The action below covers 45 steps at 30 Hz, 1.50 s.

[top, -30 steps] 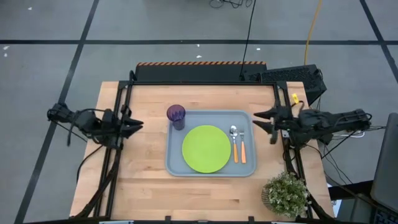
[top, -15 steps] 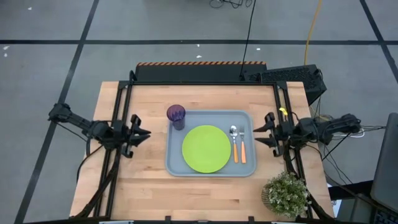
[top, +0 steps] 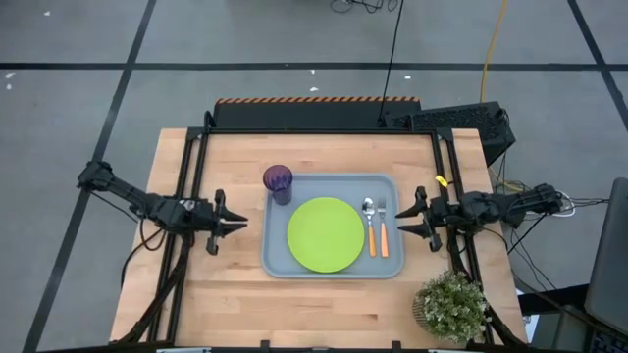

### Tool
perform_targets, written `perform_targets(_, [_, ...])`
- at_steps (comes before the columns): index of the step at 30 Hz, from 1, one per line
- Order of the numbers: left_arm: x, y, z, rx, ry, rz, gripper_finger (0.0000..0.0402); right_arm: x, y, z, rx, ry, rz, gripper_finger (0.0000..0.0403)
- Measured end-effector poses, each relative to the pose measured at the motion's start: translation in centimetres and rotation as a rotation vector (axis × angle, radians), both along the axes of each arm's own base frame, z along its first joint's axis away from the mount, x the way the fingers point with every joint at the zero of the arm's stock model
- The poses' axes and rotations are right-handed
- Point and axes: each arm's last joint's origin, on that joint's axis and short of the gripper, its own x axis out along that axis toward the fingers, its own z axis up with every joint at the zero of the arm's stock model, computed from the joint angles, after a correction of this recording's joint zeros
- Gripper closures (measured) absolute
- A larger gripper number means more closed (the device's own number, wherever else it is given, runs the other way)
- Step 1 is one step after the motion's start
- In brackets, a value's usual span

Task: Pick and place plate/cup/fork/spoon on tray
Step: Return to Home Position

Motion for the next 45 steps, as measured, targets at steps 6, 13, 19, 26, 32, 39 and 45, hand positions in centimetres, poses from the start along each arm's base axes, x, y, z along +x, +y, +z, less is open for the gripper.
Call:
perform_targets(6, [0.0,0.0,-0.4,0.062,0.034,0.005,0.0330,0.1,0.2,-0.6,0.009,0.010,0.063,0.0250])
perform_targets(13, [0.0,0.0,-0.4,0.135,0.033,0.001,0.0330,0.2,0.2,0.4,0.048,-0.117,0.048,0.0250])
perform_targets(19, [0.0,0.0,-0.4,0.136,0.033,0.000,0.0330,0.2,0.2,1.0,0.060,-0.176,0.048,0.0250])
perform_targets(26, [0.0,0.0,-0.4,0.135,0.033,0.000,0.0330,0.2,0.2,1.0,0.060,-0.173,0.048,0.0250])
perform_targets(32, [0.0,0.0,-0.4,0.136,0.034,0.000,0.0330,0.2,0.2,1.0,0.060,-0.174,0.048,0.0250])
perform_targets(39, [0.0,0.0,-0.4,0.136,0.033,0.000,0.0330,0.2,0.2,1.0,0.060,-0.175,0.048,0.0250])
perform_targets(45, [0.0,0.0,-0.4,0.136,0.034,0.000,0.0330,0.2,0.2,1.0,0.060,-0.176,0.048,0.0250])
